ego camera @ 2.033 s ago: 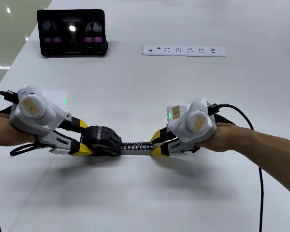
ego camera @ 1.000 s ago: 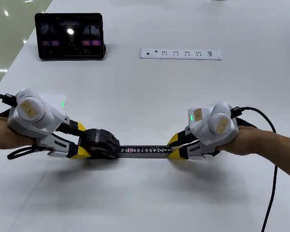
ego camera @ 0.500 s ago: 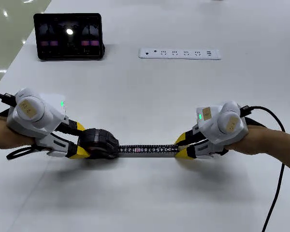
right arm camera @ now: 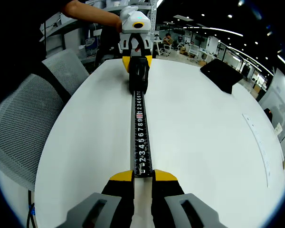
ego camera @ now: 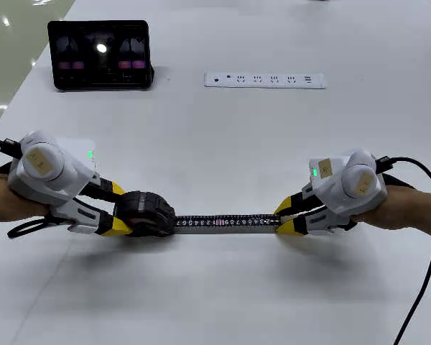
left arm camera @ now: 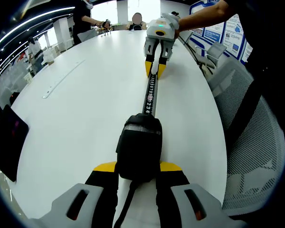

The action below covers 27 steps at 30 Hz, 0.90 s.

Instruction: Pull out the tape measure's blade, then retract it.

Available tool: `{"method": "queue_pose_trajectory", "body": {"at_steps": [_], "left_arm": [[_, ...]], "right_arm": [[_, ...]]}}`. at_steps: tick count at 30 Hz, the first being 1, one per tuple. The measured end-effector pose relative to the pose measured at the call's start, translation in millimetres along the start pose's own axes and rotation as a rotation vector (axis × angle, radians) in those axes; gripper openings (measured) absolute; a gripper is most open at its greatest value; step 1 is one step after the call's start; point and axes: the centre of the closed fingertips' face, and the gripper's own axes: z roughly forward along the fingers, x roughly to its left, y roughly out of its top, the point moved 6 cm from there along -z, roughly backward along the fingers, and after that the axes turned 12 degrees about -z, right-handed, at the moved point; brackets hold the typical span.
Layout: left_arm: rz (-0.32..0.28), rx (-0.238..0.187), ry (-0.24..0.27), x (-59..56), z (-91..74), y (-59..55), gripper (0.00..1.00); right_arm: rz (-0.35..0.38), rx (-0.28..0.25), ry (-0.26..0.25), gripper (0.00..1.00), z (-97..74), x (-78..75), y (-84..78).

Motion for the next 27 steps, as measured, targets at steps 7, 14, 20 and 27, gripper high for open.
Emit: {"method": "queue_pose_trajectory", "body": {"at_steps": [7, 14, 20, 27], "left_arm": [[-0.001, 0.001, 0.0, -0.1, 0.0, 0.4, 0.24], [-0.002, 0.003, 0.001, -0.5, -0.1, 0.5, 0.24], [-0.003, 0.005, 0.0, -0.4, 0.1, 0.2, 0.24], [-0.005, 0.004, 0.001, -0.3, 0.2, 0.2, 0.24]], "right_arm": [[0.011, 0.015, -0.005, 0.09, -9.2, 3.9, -8.1], [0.019, 0.026, -0.012, 0.09, -17.8, 5.8, -16.0], [0.024, 0.033, -0.016, 0.09, -23.0, 5.8, -22.5], [0.034, 0.042, -0.019, 0.09, -26.7, 7.9, -27.1]]}}
